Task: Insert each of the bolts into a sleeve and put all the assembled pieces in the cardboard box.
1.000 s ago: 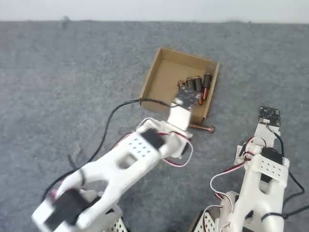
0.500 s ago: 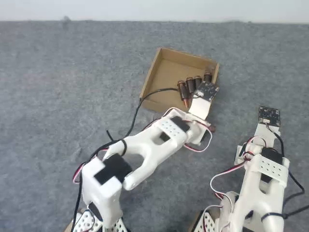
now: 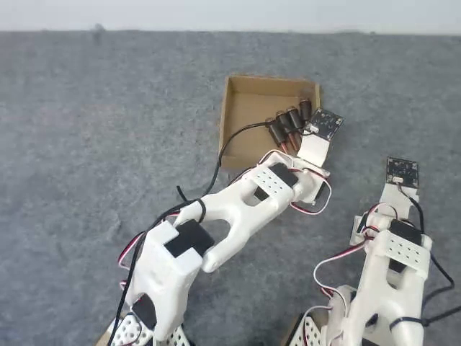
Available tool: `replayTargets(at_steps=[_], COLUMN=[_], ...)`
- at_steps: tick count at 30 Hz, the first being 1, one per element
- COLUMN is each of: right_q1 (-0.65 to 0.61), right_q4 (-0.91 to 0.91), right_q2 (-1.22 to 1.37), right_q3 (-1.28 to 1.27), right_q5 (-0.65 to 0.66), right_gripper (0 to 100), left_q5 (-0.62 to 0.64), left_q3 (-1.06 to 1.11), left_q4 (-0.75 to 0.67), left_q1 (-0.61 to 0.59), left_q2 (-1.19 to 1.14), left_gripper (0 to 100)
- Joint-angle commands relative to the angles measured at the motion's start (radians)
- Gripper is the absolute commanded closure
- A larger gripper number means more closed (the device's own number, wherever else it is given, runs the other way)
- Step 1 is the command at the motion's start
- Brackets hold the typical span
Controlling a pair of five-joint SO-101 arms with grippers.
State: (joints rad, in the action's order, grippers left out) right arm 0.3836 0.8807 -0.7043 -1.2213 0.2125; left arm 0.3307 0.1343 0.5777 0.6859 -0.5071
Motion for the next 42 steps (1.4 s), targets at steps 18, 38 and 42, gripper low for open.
replayTargets(at_steps=[18,38,42], right_q1=[0.002,-0.039,-0.041], right_q4=[-0.015,-0.042,-0.042], right_q2=[-0.033,-0.033,-0.033], right_q3=[-0.005,-0.017,-0.017], right_q5=[0.037,0.043,0.043], right_gripper=[99.3,99.3,99.3], left_q5=[-0.629,-0.802,-0.802], left_q3=[-0.065,-0.081,-0.076], left_q4=[0.221,0.075,0.075], left_q1=[-0.061,-0.054,-0.061], left_q2=[0.121,0.098,0.146], left_gripper=[86,82,82])
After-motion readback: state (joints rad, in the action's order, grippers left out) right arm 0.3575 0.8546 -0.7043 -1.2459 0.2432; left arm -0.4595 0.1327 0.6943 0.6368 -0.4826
